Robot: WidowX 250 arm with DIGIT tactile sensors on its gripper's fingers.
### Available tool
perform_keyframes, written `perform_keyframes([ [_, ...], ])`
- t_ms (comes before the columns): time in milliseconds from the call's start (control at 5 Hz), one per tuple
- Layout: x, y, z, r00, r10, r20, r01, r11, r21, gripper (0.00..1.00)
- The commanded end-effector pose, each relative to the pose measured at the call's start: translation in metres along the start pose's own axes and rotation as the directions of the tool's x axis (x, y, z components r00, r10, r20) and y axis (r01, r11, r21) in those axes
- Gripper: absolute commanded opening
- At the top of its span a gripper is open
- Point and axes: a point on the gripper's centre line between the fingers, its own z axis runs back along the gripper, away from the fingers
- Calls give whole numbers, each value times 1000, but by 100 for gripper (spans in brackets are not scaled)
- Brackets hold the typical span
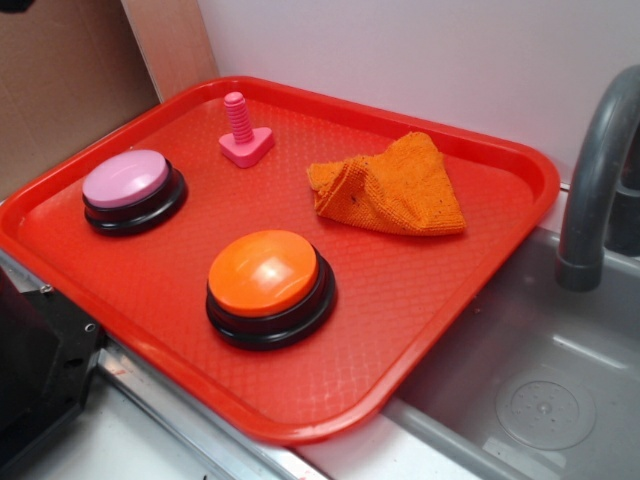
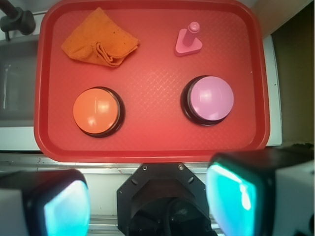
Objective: Push the pink button.
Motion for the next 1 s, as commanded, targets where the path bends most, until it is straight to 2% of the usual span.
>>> perform_keyframes([
  [0,0,0,0,1000,0,0,0,1000,0,100],
  [200,20,32,-30,992,114,-51,-111,992,62,100],
  [400,49,70,-69,990,125,-65,-117,986,116,100],
  [600,55,106,-116,977,203,-69,-191,969,154,100],
  [800,53,121,-147,963,264,-55,-252,954,165,100],
])
